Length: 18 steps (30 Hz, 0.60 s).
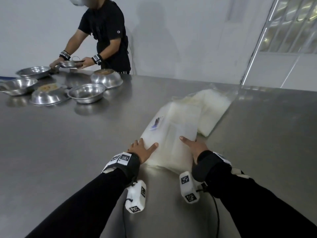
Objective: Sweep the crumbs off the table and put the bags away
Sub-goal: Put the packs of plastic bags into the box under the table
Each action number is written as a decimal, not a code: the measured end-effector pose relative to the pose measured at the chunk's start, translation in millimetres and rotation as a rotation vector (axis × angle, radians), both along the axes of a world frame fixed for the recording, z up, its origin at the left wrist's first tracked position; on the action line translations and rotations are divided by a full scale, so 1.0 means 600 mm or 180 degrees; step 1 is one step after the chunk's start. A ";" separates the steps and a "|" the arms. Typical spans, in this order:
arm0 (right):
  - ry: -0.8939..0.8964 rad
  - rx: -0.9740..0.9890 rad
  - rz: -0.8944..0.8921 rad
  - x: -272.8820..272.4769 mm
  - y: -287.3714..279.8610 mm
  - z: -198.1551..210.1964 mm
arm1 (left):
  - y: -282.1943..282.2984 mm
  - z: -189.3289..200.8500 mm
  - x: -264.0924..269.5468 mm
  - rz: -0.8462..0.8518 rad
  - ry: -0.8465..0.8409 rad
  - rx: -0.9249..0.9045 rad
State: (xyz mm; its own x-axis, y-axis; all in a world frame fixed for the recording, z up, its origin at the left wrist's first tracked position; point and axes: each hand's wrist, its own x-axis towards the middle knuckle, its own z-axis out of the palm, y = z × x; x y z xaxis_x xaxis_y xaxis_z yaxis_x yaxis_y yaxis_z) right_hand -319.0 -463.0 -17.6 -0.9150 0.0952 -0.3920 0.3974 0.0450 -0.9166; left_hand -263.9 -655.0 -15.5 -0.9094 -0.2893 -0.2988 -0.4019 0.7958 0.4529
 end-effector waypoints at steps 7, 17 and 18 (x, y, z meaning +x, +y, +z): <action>-0.0420 -0.0395 0.0198 -0.025 -0.006 0.001 | -0.011 -0.028 -0.012 -0.0166 0.0001 0.0052; -0.0380 -0.0914 0.0759 0.035 -0.025 0.049 | -0.043 -0.010 0.026 -0.0300 0.0139 0.1048; -0.0344 -0.1009 0.0815 0.050 -0.023 0.053 | -0.045 0.002 0.042 -0.0299 0.0237 0.1373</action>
